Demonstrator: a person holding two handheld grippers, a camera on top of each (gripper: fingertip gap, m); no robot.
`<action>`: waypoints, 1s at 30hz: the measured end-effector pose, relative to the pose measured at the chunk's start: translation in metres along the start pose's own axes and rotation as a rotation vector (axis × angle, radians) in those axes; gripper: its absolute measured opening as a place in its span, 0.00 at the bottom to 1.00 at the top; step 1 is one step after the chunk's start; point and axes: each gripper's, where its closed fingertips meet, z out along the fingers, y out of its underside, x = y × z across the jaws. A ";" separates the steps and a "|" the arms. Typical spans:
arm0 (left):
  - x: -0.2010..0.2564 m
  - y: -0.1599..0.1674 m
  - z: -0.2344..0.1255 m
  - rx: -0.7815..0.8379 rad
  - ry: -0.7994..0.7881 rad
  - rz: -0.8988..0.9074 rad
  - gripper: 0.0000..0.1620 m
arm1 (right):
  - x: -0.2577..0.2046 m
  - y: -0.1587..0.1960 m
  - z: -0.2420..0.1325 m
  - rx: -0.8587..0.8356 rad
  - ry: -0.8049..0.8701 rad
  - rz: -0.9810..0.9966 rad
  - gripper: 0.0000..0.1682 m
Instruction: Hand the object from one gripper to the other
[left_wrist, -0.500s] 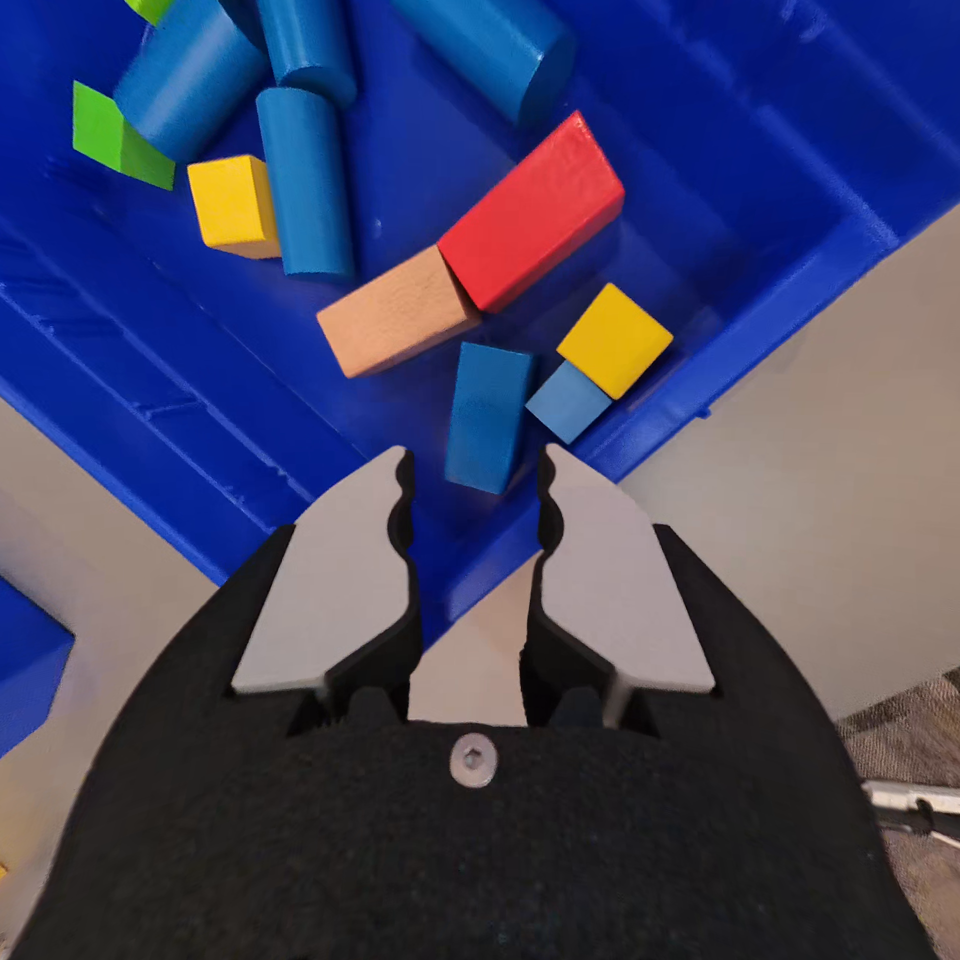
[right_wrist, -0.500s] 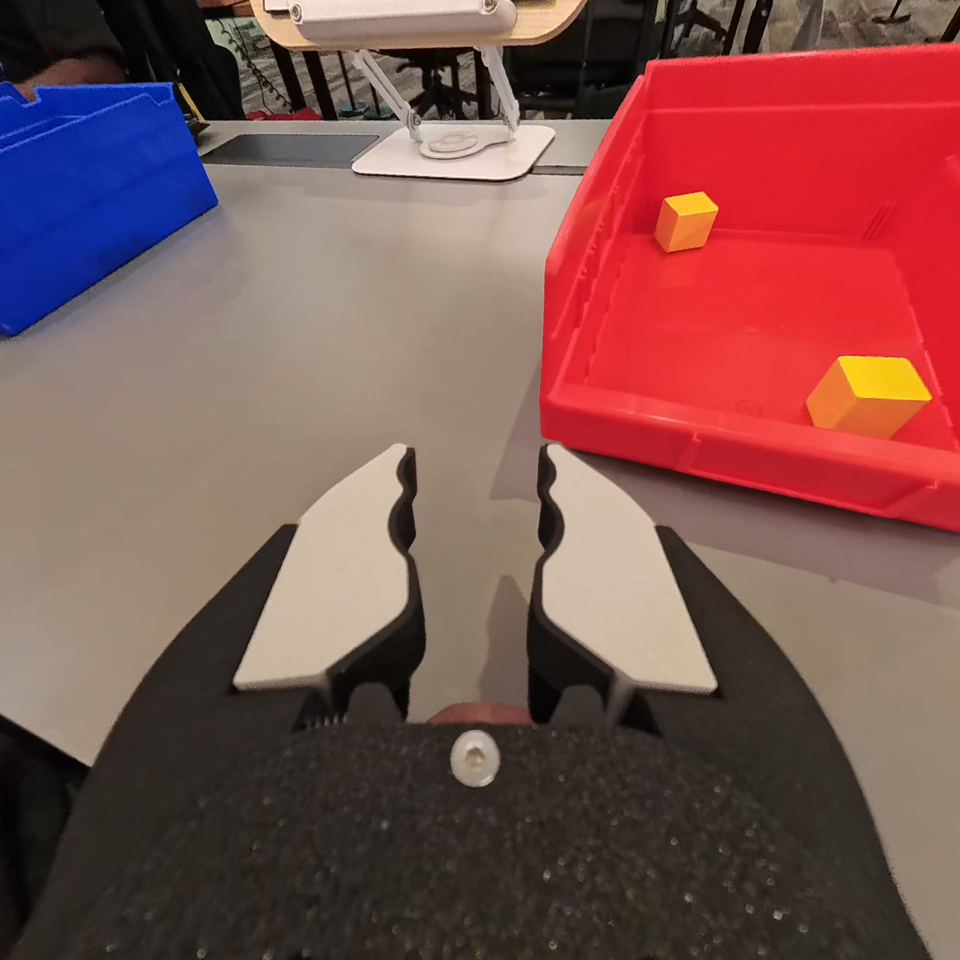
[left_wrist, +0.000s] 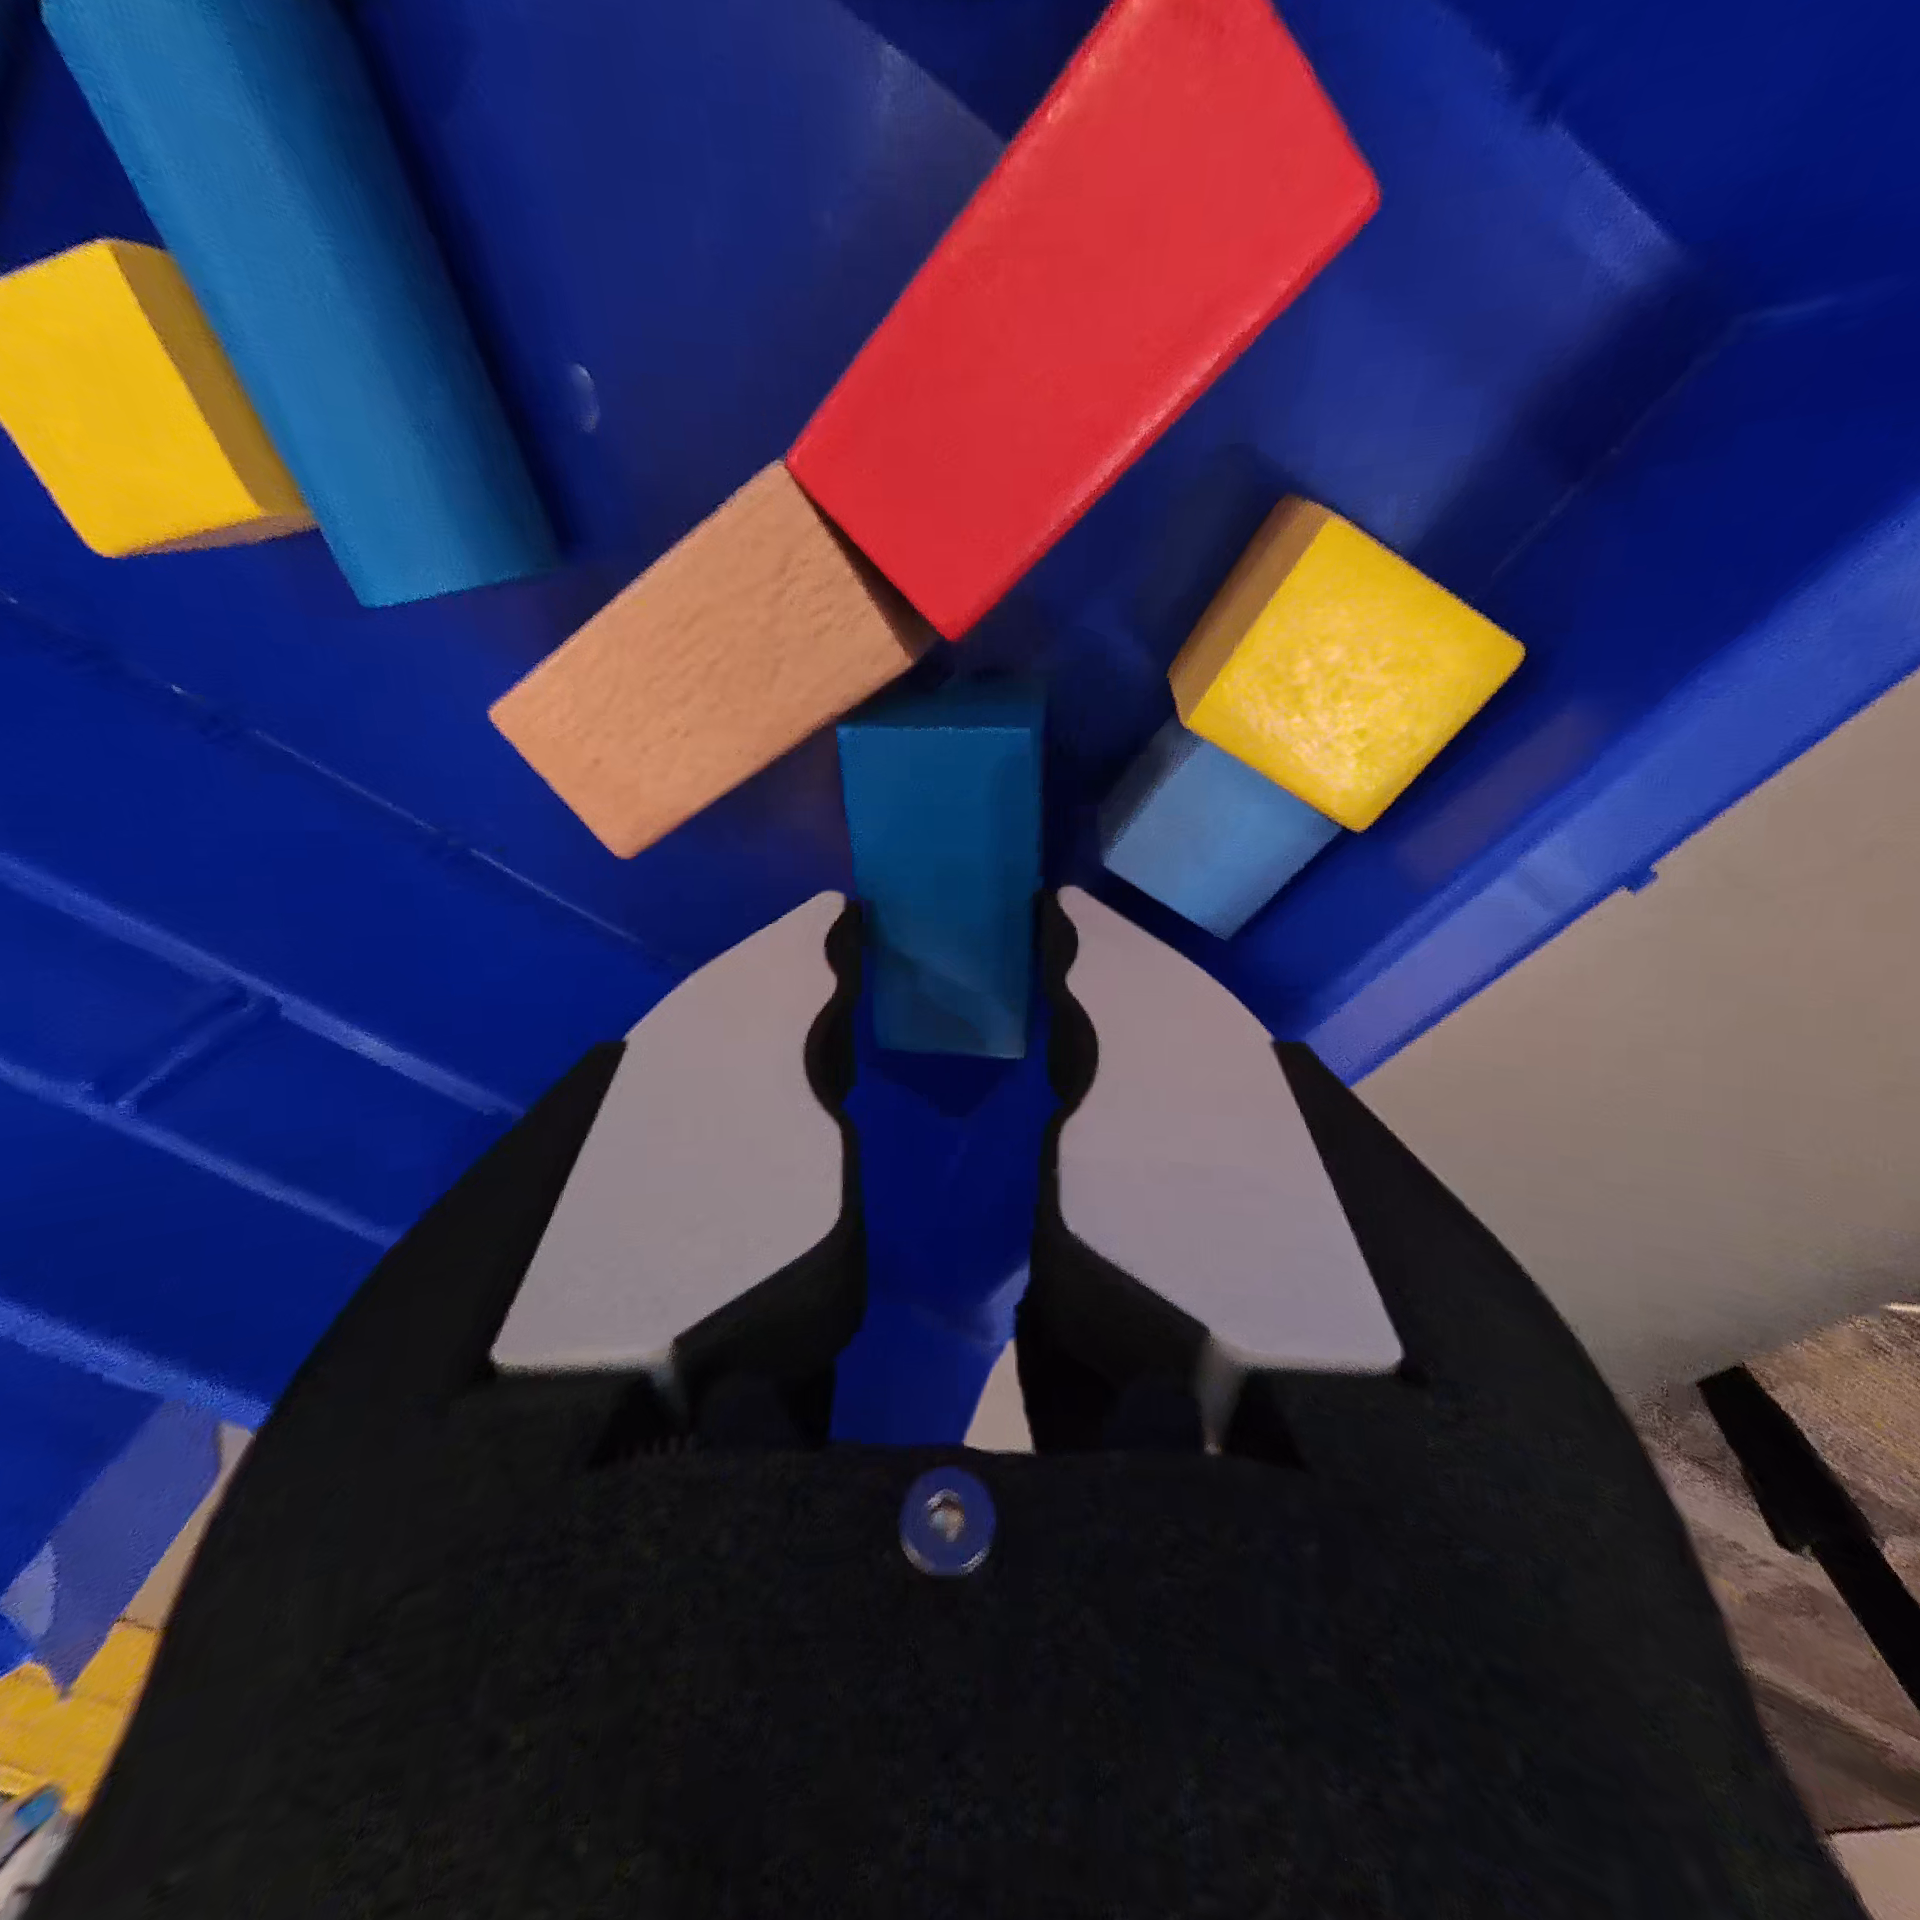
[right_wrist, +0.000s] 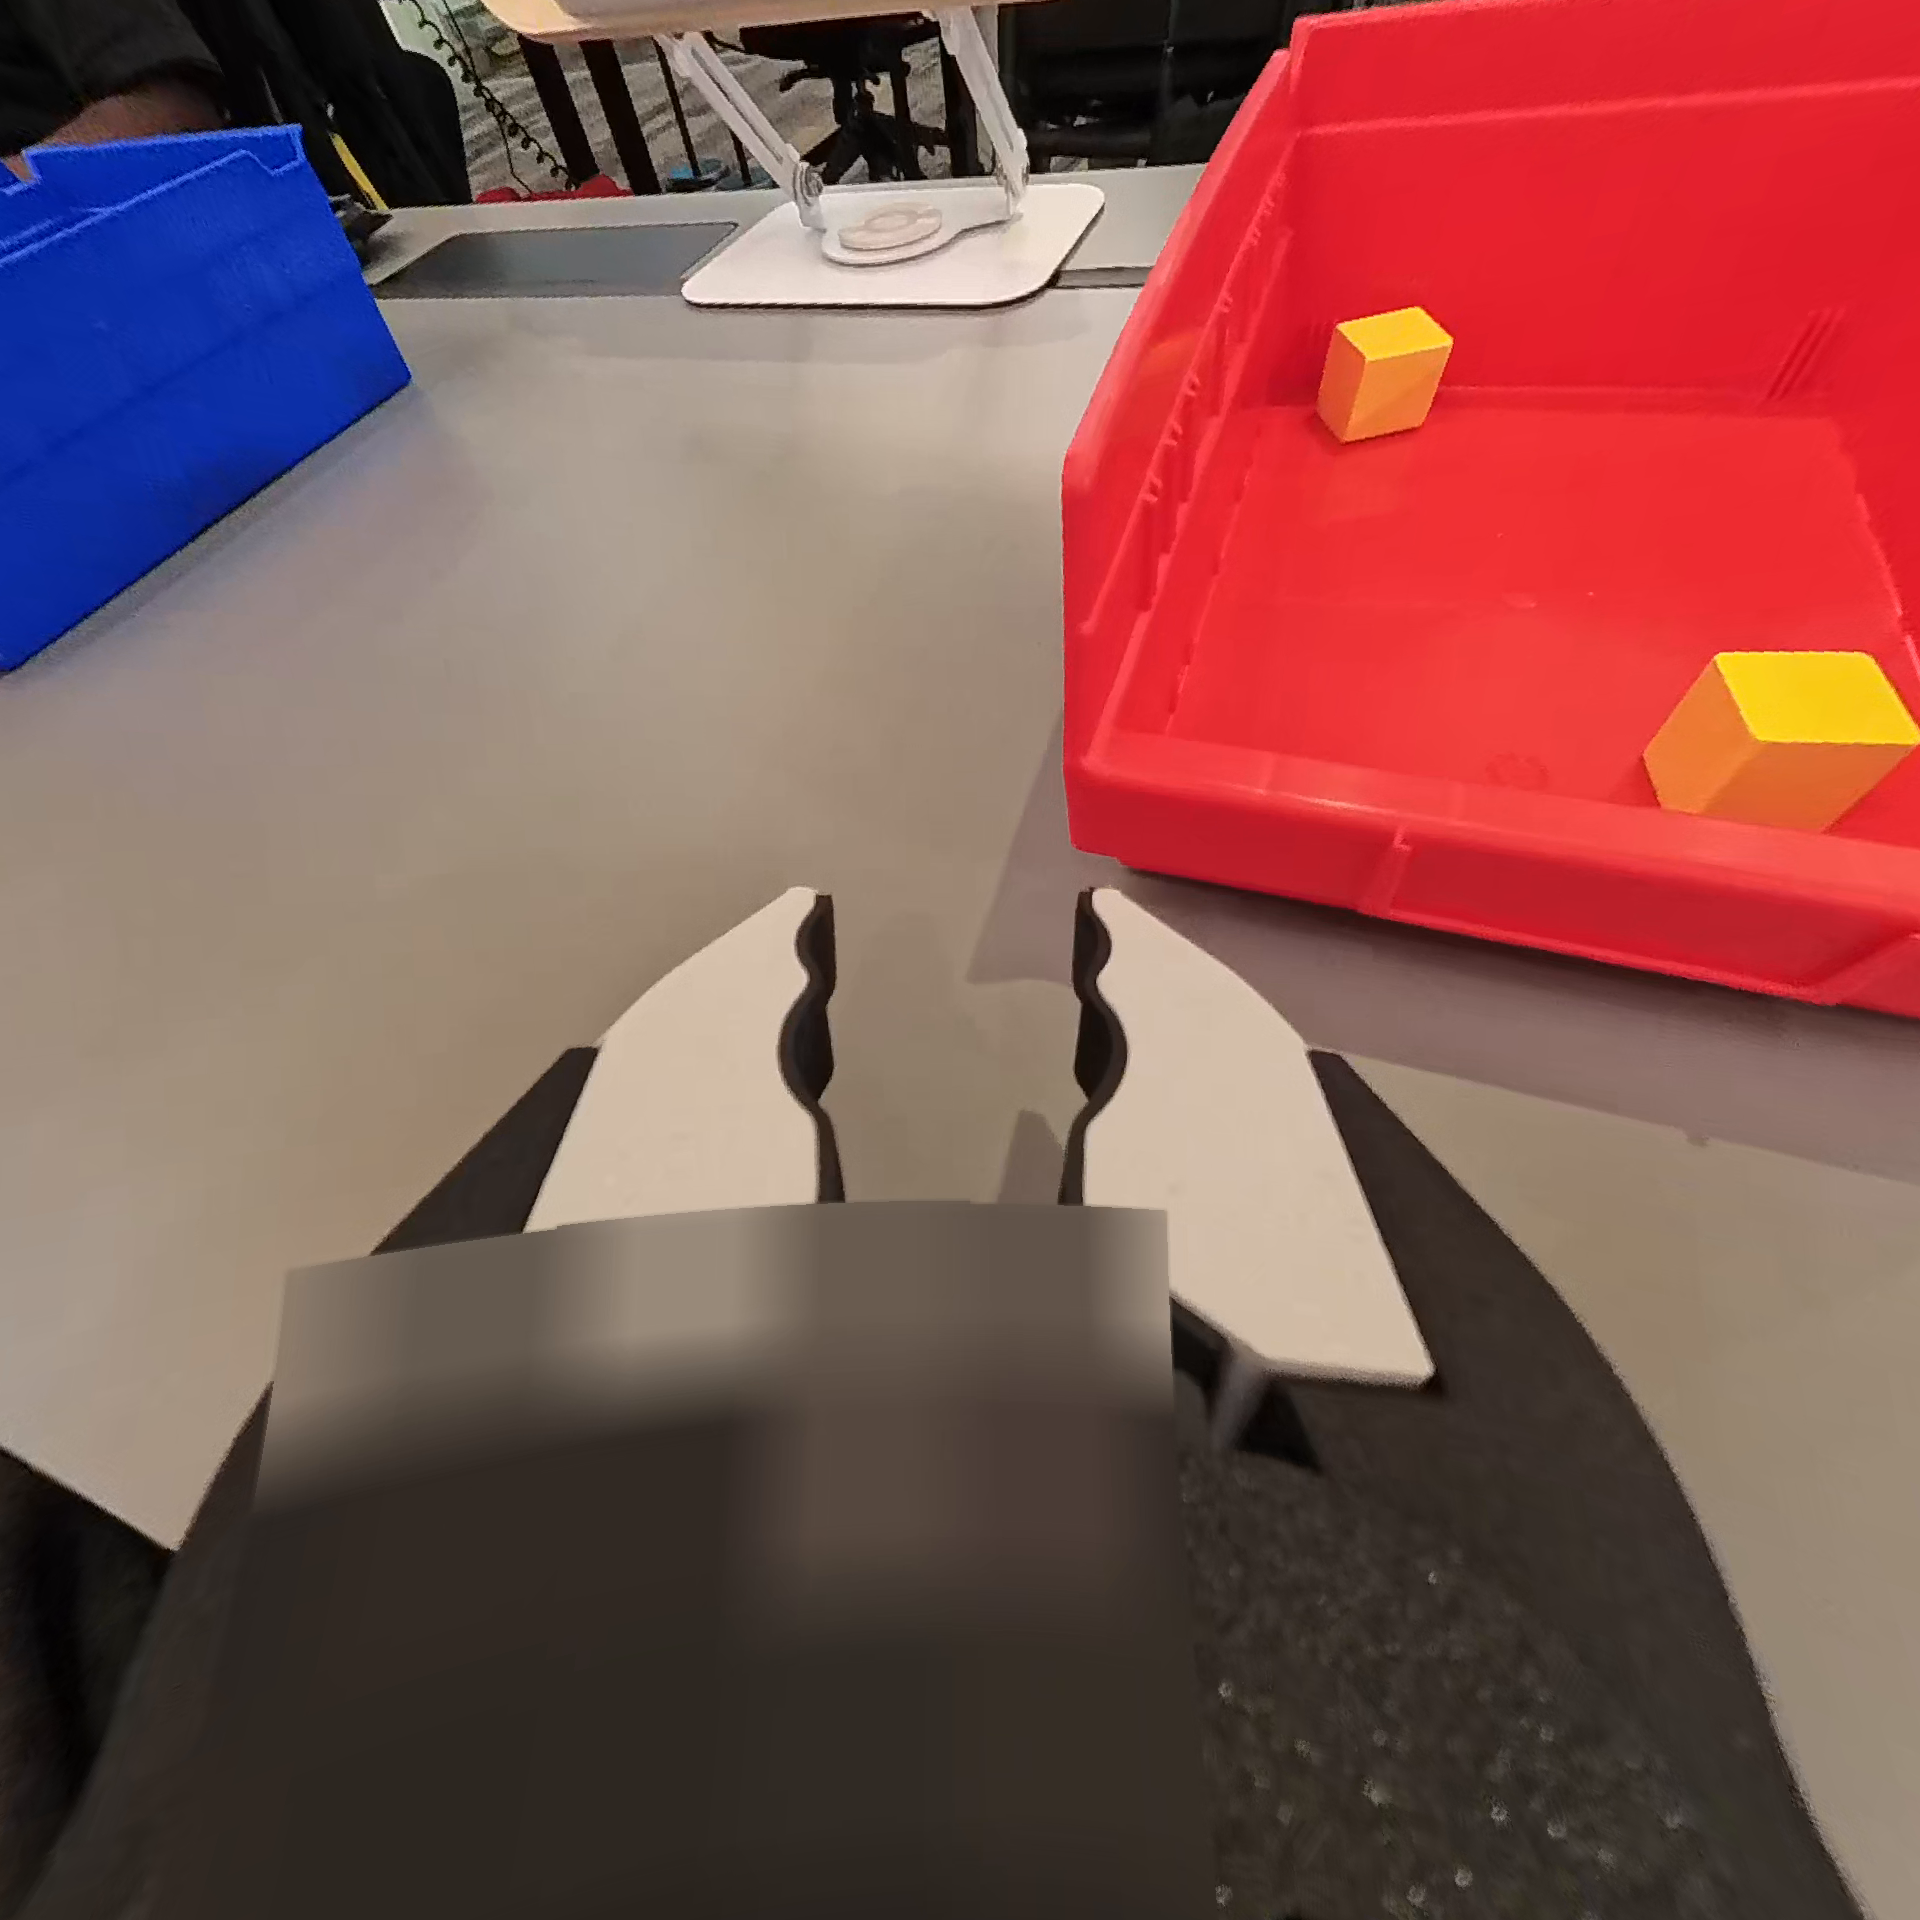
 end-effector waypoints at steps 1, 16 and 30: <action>-0.002 -0.001 0.001 -0.005 -0.004 0.004 0.20 | 0.000 0.000 0.000 -0.001 -0.001 0.001 0.26; -0.007 -0.032 -0.061 0.520 -0.019 -0.237 0.20 | -0.004 -0.015 -0.001 0.007 -0.021 -0.132 0.22; 0.139 -0.229 -0.224 1.153 1.197 -0.574 0.19 | -0.188 -0.146 0.056 0.206 -0.737 -0.720 0.39</action>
